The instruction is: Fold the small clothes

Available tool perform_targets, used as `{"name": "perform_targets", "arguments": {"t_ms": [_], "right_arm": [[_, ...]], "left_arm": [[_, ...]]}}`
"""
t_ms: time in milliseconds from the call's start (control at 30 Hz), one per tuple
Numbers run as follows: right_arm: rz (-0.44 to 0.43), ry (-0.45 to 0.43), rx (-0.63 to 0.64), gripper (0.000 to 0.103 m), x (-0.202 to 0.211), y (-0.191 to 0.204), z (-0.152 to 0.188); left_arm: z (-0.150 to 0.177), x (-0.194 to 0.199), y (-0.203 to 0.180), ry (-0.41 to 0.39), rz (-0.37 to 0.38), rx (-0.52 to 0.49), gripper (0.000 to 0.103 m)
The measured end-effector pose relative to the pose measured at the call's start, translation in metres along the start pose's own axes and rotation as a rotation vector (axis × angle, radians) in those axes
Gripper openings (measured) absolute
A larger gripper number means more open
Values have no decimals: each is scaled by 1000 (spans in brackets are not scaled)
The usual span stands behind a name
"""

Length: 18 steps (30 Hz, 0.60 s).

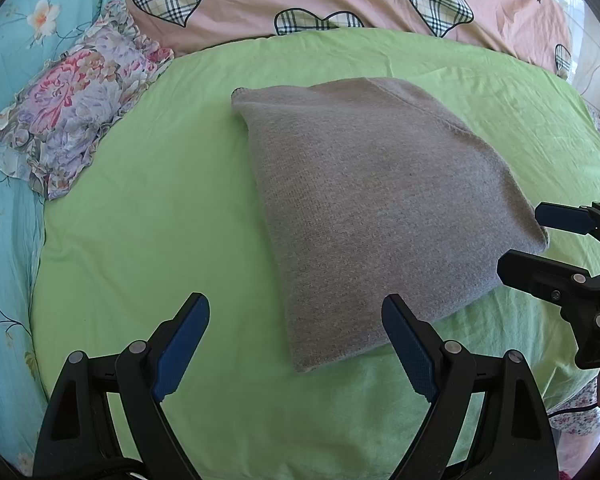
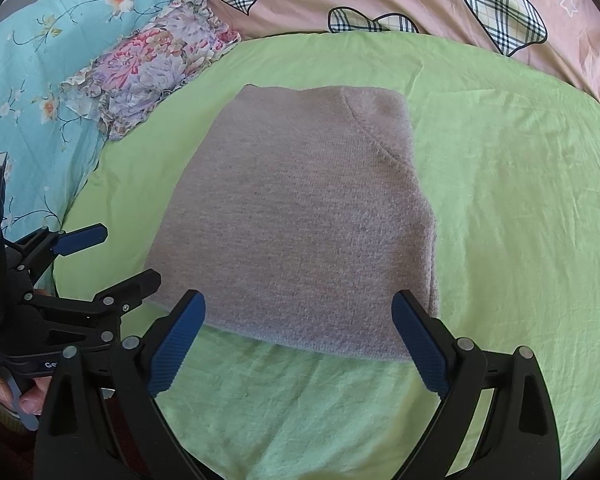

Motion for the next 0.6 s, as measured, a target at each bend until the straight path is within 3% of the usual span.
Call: {"name": "perform_targets", "arguments": {"t_ms": [600], "right_arm": [[-4, -2, -1, 95, 1, 0, -1]], "left_arm": [[-1, 2, -2, -6, 0, 0, 89]]}}
Point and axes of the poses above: each gripper's, at about its wrist camera, not at the fingertips, and x roughly against the way its jaws point, y to its left, z to its underside, the point moved 8 cm from there along -x, roughly the way its jaws point, and after that the axes turned 10 degrees about z, right-handed, at the moved point
